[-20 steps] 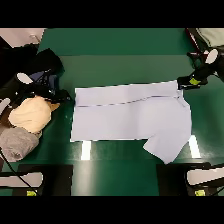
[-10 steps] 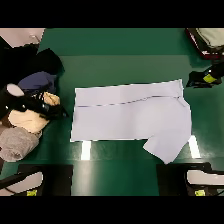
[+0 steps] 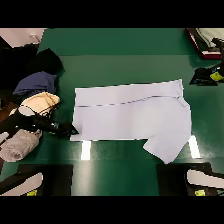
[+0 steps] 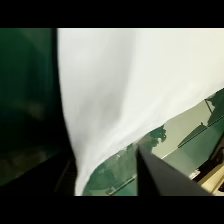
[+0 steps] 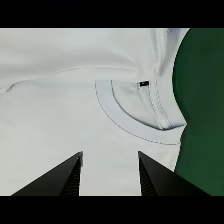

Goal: Fold the shirts.

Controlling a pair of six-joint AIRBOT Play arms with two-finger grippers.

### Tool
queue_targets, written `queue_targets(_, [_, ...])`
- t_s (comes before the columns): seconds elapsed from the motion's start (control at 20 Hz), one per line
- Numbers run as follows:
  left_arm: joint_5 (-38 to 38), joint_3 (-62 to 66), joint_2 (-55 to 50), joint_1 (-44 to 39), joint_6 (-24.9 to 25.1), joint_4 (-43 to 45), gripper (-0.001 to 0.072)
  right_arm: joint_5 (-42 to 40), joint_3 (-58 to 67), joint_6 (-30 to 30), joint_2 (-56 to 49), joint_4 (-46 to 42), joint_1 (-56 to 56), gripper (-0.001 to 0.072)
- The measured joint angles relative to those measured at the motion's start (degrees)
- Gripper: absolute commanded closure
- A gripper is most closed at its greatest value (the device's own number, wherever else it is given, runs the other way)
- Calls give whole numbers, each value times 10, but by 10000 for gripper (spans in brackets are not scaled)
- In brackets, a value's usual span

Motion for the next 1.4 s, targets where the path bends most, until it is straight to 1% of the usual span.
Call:
queue_targets(0.05, [13,-3,0,-10,-1,9,684,3,0,0,2,1,0,300])
queue_targets(0.2, [23,-4,0,-29,-6,3,685,10,-23,-1,21,2,-2,300])
queue_targets(0.3, [25,4,-1,-34,-8,2,686,12,-73,-1,53,1,-10,300])
queue_targets(0.45, [36,33,1,-37,-9,9,686,15,-183,-2,113,0,-44,297])
queue_targets(0.5, [31,44,2,-38,-9,2,686,16,-224,-3,133,1,-61,232])
queue_targets(0.55, [26,54,2,-39,-9,2,686,19,-270,-3,156,0,-83,199])
queue_targets(0.7, [20,81,3,-39,-9,0,686,24,-402,-4,217,1,-143,202])
queue_targets(0.9, [17,101,5,-39,-2,-2,686,13,-538,-5,266,6,-167,211])
queue_targets(1.1, [16,107,9,-39,3,2,685,-23,-608,-5,291,30,-152,265])
queue_targets(1.3, [16,109,11,-39,4,5,685,-69,-629,0,299,41,-132,285])
queue_targets(1.4, [15,109,11,-39,5,6,685,-90,-633,2,300,43,-122,479])
